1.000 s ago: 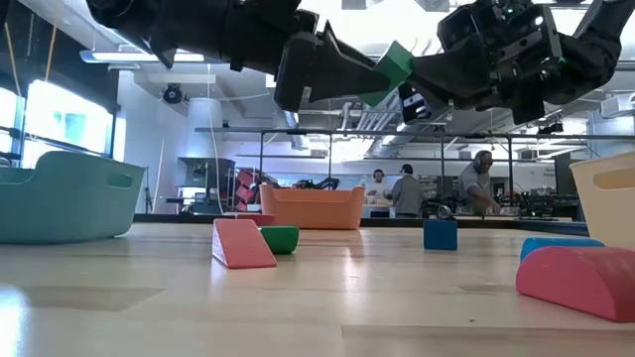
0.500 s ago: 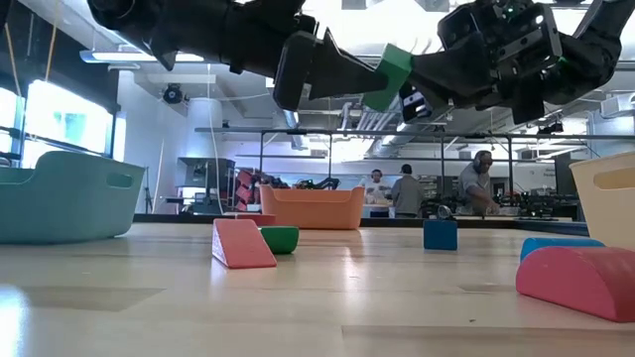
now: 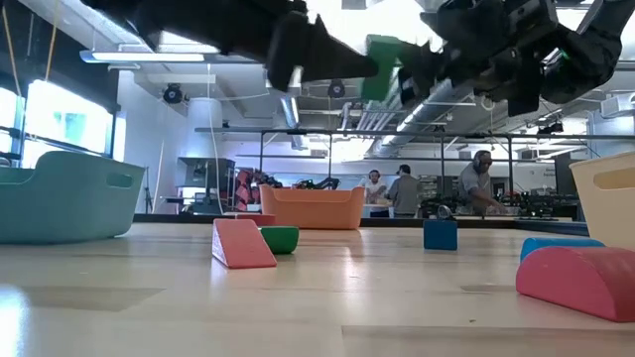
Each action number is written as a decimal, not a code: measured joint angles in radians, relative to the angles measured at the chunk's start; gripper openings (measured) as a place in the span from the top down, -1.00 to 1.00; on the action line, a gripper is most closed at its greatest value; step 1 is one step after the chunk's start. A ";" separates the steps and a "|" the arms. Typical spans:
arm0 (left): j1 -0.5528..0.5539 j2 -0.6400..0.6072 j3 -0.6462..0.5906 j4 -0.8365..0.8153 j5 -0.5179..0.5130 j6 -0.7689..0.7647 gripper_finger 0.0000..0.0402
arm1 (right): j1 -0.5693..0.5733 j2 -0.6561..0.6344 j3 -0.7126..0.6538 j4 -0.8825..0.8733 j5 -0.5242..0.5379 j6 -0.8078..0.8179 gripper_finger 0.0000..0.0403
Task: Sort blocks by size
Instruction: Put the green arch block into the green bin
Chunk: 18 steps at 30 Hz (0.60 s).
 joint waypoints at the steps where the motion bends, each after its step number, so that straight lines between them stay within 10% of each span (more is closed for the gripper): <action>1: -0.011 -0.019 -0.001 -0.033 -0.029 0.008 0.97 | 0.000 -0.008 0.001 0.001 -0.008 -0.007 -0.02; 9: -0.116 -0.235 -0.001 -0.498 -0.310 -0.193 0.98 | 0.000 -0.108 0.001 -0.004 -0.038 -0.002 -0.17; 14: -0.214 -0.392 -0.001 -1.003 -0.379 -0.683 0.98 | 0.000 -0.150 0.001 -0.022 -0.038 -0.006 -0.17; 18: -0.293 -0.485 0.000 -1.401 -0.247 -1.175 0.98 | 0.000 -0.152 0.001 -0.052 -0.037 -0.025 -0.17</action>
